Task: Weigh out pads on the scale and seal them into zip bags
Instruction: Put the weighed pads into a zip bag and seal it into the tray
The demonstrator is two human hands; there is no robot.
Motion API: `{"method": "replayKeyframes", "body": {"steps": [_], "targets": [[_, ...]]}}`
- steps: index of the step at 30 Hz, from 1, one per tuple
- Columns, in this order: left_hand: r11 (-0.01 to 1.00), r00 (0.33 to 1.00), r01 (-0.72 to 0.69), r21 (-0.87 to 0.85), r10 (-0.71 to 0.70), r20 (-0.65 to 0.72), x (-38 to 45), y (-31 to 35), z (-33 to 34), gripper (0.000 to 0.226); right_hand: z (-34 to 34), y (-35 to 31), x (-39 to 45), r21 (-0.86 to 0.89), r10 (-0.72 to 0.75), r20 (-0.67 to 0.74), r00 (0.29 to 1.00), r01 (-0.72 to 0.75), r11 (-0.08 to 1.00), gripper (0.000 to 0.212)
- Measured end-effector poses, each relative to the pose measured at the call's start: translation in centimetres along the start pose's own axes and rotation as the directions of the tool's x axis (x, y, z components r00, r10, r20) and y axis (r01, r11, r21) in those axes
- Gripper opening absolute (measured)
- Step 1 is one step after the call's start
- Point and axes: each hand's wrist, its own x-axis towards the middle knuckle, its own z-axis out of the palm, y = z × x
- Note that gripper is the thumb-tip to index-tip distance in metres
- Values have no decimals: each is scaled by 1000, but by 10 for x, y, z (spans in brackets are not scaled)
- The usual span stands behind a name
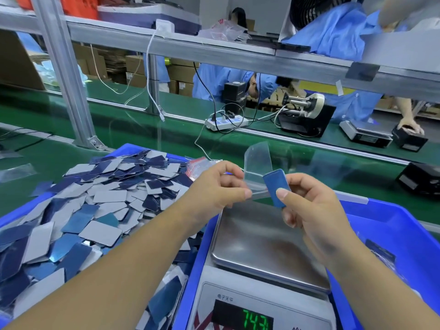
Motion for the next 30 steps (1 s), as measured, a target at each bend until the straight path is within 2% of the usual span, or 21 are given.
{"method": "replayKeyframes", "body": {"steps": [4, 7, 10, 12, 14, 19, 21, 26, 30], "targets": [[989, 987, 116, -93, -104, 124, -4, 3, 0, 42, 0, -3, -2, 10, -38, 31, 999, 38, 999, 19], [985, 983, 158, -71, -149, 110, -6, 5, 4, 47, 0, -4, -3, 12, -48, 80, 996, 47, 999, 17], [953, 963, 262, -152, -248, 106, -6, 7, 2, 61, 1, -4, -4, 21, -81, 89, 993, 80, 997, 19], [937, 937, 318, -141, -289, 194, -7, 9, 0, 60, 0, -4, -4, 26, -104, 88, 991, 102, 994, 20], [945, 921, 317, -82, -286, 263, -7, 10, -1, 55, 0, -5, -5, 19, -128, 100, 987, 126, 992, 21], [933, 932, 340, -122, -316, 176, -8, 11, -2, 82, -1, -5, -6, 29, -190, 68, 979, 188, 982, 24], [920, 921, 370, -131, -344, 184, -9, 13, -4, 86, -1, -6, -5, 41, -205, 39, 978, 204, 978, 24], [916, 856, 385, 110, -399, 330, -14, 20, -8, 75, -2, -8, -5, 40, -254, -20, 967, 255, 966, 26], [945, 857, 309, 104, -324, 402, -17, 20, -7, 50, -4, -8, -5, 41, -236, 13, 972, 236, 971, 25]]}}
